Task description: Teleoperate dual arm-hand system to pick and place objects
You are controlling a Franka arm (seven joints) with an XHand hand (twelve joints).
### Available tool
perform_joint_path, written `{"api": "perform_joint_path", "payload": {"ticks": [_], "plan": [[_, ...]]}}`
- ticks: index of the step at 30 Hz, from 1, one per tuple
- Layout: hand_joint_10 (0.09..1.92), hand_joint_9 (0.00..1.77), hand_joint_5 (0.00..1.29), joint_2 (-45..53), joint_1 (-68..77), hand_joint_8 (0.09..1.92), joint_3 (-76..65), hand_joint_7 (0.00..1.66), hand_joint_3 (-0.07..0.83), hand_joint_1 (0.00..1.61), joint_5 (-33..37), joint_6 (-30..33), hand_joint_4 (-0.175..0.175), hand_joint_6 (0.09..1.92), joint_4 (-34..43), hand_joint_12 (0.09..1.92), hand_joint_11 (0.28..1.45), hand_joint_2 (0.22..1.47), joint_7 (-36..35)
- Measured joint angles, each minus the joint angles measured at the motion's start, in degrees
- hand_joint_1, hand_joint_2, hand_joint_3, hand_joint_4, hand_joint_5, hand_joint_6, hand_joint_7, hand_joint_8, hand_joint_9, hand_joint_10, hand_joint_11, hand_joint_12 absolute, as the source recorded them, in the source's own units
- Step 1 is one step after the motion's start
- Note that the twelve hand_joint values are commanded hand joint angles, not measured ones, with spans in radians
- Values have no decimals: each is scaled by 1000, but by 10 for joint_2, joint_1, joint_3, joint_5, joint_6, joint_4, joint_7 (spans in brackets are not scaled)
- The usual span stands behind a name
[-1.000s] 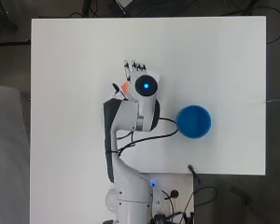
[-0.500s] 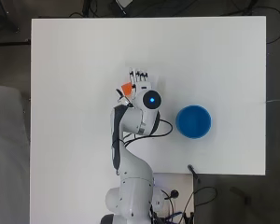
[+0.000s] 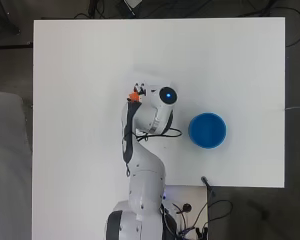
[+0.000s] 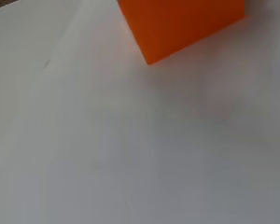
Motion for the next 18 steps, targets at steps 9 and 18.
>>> {"api": "perform_joint_path", "payload": {"ticks": [9,18], "plan": [[1920,1180,688,-17,0,1920,-1,847,0,877,47,-95,175,1424,43,1872,850,1265,-94],[87,224,42,-118,-4,87,19,93,-26,127,7,-96,51,87,63,87,415,953,-45]]}}
